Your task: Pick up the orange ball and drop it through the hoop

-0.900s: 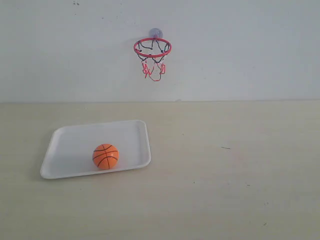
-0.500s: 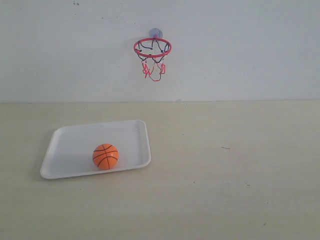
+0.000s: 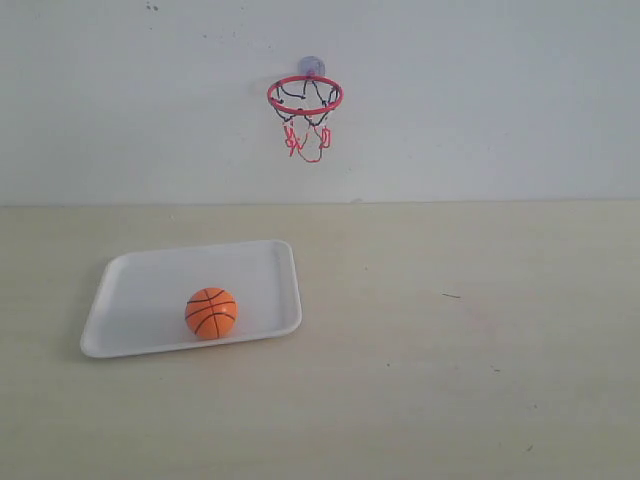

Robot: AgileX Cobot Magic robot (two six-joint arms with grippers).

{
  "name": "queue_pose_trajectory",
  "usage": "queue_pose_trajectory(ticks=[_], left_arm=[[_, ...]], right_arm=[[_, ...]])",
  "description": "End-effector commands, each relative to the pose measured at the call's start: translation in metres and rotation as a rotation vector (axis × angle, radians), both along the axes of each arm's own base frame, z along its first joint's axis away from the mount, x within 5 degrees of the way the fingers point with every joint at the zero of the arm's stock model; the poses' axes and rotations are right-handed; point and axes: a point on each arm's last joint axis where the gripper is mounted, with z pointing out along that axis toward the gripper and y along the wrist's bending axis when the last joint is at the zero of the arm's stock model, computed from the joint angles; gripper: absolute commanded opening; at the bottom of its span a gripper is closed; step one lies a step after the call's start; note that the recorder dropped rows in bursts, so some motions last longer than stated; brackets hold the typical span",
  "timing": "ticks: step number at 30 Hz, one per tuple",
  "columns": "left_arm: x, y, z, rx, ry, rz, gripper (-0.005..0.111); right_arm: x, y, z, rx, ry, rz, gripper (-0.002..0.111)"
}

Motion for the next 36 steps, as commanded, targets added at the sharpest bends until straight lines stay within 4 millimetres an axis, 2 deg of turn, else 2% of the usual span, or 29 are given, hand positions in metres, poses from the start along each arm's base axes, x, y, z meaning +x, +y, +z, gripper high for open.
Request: queue_pose_trajectory(ticks=[1, 4, 7, 11, 13, 17, 21, 24, 28, 32, 36], left_arm=[[-0.009, -0.002, 0.057, -0.005, 0.088, -0.038, 0.004], [0.005, -0.006, 0.087, 0.053, 0.355, -0.054, 0.004], [0.027, -0.009, 0.101, 0.063, 0.545, -0.075, 0.004], [0.063, -0.009, 0.108, 0.058, 0.593, -0.069, 0.004], [0.072, -0.009, 0.109, 0.055, 0.569, -0.063, 0.004], [0.078, -0.009, 0.105, 0.056, 0.609, -0.065, 0.004], [0.095, -0.012, 0.093, 0.036, 0.708, -0.085, 0.004], [0.119, -0.018, 0.076, -0.036, 0.896, -0.149, 0.004], [0.144, -0.030, 0.070, 0.050, 1.069, -0.271, 0.004], [0.173, -0.051, 0.073, 0.193, 1.089, -0.512, 0.004], [0.204, -0.060, 0.068, 0.187, 1.144, -0.616, 0.004]], right_arm=[[0.000, 0.000, 0.002, 0.001, -0.018, -0.003, 0.003], [0.000, 0.000, 0.002, 0.001, -0.018, -0.003, 0.003], [0.000, 0.000, 0.002, 0.001, -0.018, -0.003, 0.003], [0.000, 0.000, 0.002, 0.001, -0.018, -0.003, 0.003], [0.000, 0.000, 0.002, 0.001, -0.018, -0.003, 0.003], [0.000, 0.000, 0.002, 0.001, -0.018, -0.003, 0.003], [0.000, 0.000, 0.002, 0.001, -0.018, -0.003, 0.003], [0.000, 0.000, 0.002, 0.001, -0.018, -0.003, 0.003], [0.000, 0.000, 0.002, 0.001, -0.018, -0.003, 0.003], [0.000, 0.000, 0.002, 0.001, -0.018, -0.003, 0.003], [0.000, 0.000, 0.002, 0.001, -0.018, -0.003, 0.003]])
